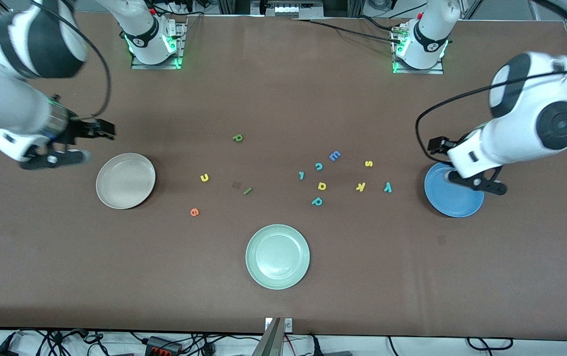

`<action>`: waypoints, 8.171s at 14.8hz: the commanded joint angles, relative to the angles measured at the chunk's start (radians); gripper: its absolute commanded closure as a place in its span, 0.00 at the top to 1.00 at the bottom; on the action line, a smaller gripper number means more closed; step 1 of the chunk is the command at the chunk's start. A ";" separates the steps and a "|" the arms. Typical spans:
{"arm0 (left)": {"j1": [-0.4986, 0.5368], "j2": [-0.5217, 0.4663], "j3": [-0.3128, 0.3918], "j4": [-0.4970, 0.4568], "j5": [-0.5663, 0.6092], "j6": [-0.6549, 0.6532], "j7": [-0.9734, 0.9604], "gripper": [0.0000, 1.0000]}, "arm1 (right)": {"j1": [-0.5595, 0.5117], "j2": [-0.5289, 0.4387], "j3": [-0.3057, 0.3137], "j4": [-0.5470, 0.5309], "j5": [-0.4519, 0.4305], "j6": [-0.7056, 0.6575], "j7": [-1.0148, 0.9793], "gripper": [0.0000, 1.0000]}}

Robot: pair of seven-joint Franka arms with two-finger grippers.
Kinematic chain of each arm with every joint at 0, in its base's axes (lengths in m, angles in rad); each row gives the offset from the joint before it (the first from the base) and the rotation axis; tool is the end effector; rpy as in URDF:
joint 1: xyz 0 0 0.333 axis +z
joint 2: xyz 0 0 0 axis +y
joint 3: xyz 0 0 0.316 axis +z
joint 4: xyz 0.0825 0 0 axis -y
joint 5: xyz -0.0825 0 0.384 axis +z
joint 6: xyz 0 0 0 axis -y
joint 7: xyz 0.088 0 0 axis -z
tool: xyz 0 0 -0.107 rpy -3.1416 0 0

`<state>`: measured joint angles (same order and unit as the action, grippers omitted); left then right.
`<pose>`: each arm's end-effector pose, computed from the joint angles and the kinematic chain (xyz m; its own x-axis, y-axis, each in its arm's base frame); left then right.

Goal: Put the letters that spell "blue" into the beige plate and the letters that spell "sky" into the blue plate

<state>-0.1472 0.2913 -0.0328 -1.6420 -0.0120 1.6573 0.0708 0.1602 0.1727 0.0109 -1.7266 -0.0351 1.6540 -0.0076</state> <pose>0.6038 -0.1093 0.4261 0.9320 -0.2417 -0.2702 -0.2400 -0.9700 0.0399 0.5772 0.0959 0.4592 0.9539 0.1758 -0.2431 0.1884 -0.9816 0.0295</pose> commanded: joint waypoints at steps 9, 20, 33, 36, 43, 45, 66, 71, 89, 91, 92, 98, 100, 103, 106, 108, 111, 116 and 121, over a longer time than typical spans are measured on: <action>-0.137 0.166 -0.032 -0.274 -0.003 0.672 -0.140 1.00 | 0.237 0.214 -0.009 -0.177 0.119 0.407 0.246 1.00; -0.235 0.310 -0.029 -0.280 0.001 0.848 -0.195 1.00 | 0.286 0.403 -0.012 -0.166 0.115 0.612 0.310 0.82; -0.246 0.301 -0.019 -0.305 0.024 0.832 -0.221 0.18 | 0.280 0.453 -0.017 -0.100 0.098 0.613 0.226 0.65; -0.244 0.276 -0.015 -0.297 0.023 0.785 -0.232 0.06 | 0.280 0.462 -0.017 -0.097 0.098 0.613 0.202 0.65; -0.059 0.195 -0.010 -0.142 0.033 0.380 -0.209 0.07 | 0.280 0.465 -0.017 -0.096 0.087 0.613 0.198 0.21; 0.026 0.196 -0.015 -0.145 0.092 0.368 -0.174 0.07 | 0.279 0.467 -0.017 -0.087 0.089 0.610 0.195 0.17; 0.152 0.238 -0.206 -0.195 0.078 0.502 -0.256 1.00 | -0.076 0.376 -0.083 -0.130 -0.008 0.371 -0.181 0.23; 0.110 0.239 -0.217 -0.349 0.096 0.772 -0.256 1.00 | -0.071 0.329 -0.072 -0.120 0.009 0.342 -0.206 1.00; 0.112 0.282 -0.219 -0.354 0.227 0.800 -0.255 0.38 | 0.464 0.280 0.043 -0.339 0.132 0.671 0.406 1.00; 0.112 0.279 -0.220 -0.354 0.227 0.799 -0.247 0.21 | 0.492 0.295 0.043 -0.379 0.132 0.762 0.442 1.00; 0.115 0.276 -0.220 -0.354 0.227 0.796 -0.244 0.14 | 0.505 0.301 0.043 -0.381 0.132 0.773 0.465 1.00; 0.124 0.218 -0.214 -0.267 0.228 0.592 -0.233 0.05 | 0.515 0.309 0.043 -0.389 0.132 0.774 0.508 0.97; 0.144 0.215 -0.208 -0.190 0.228 0.456 -0.191 0.05 | 0.515 0.309 0.043 -0.389 0.132 0.774 0.509 0.93; 0.283 0.216 -0.210 -0.163 0.230 0.412 0.008 0.07 | 0.513 0.318 0.043 -0.389 0.132 0.770 0.531 0.87; 0.382 0.224 -0.208 -0.180 0.230 0.412 0.118 0.07 | 0.515 0.318 0.043 -0.390 0.132 0.764 0.558 0.79; 0.409 0.230 -0.208 -0.220 0.230 0.427 0.122 0.08 | 0.513 0.318 0.043 -0.389 0.132 0.764 0.558 0.71; 0.423 0.226 -0.211 -0.286 0.230 0.487 0.121 0.62 | 0.506 0.323 0.043 -0.386 0.132 0.764 0.557 0.41; 0.425 0.189 -0.275 -0.283 0.219 0.420 0.090 1.00 | 0.499 0.297 0.041 -0.377 0.132 0.751 0.549 0.24; 0.426 0.147 -0.484 -0.340 0.213 0.378 -0.315 1.00 | 0.377 0.217 0.014 -0.294 0.126 0.589 0.525 0.24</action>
<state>0.2728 0.4809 -0.4335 -1.9217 0.1956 2.0360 -0.0760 0.6260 0.4412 0.0211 -2.0529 0.0813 2.3340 0.5405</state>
